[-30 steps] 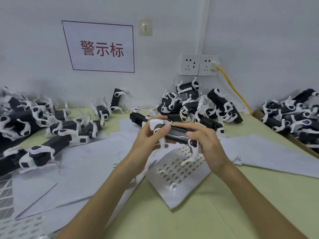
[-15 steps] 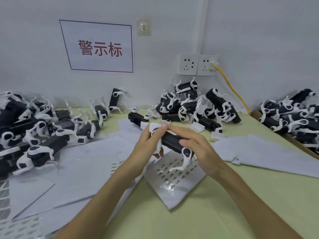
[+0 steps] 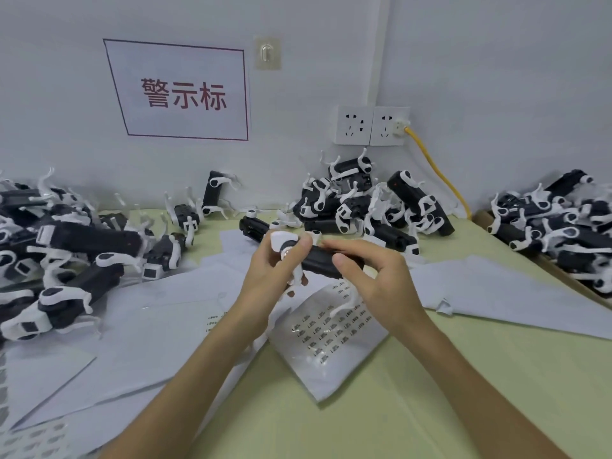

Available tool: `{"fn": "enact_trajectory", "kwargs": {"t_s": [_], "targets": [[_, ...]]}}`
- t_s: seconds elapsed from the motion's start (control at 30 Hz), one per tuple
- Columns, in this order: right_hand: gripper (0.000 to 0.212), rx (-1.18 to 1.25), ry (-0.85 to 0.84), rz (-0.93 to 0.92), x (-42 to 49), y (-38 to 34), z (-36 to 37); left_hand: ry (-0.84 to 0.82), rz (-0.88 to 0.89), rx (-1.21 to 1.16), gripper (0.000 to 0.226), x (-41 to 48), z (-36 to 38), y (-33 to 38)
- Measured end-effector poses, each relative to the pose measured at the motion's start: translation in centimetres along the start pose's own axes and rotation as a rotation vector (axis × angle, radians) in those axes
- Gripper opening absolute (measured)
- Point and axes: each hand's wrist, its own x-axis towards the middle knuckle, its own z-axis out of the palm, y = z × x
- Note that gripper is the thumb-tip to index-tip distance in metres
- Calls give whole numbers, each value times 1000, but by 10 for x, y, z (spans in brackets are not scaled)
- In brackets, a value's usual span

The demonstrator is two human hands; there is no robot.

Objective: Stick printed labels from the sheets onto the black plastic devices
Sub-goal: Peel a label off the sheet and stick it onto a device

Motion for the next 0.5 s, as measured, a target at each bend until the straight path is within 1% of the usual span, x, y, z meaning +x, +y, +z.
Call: {"fn": "enact_trajectory", "kwargs": {"t_s": [0.1, 0.2, 0.27, 0.3, 0.4, 0.5], "targets": [[33, -13, -134, 30, 2, 1, 0, 8, 21, -6, 61, 0, -3, -1], [45, -64, -166, 49, 1, 2, 3, 71, -36, -56, 65, 1, -2, -1], [45, -105, -99, 71, 1, 3, 4, 89, -118, -111, 71, 0, -2, 0], [43, -87, -42, 87, 1, 3, 3, 73, -142, -120, 75, 0, -4, 1], [35, -8, 104, 89, 2, 4, -1, -26, -153, -101, 77, 2, -6, 4], [36, 41, 160, 89, 4, 4, -6, -69, -176, -91, 78, 3, -8, 10]]}}
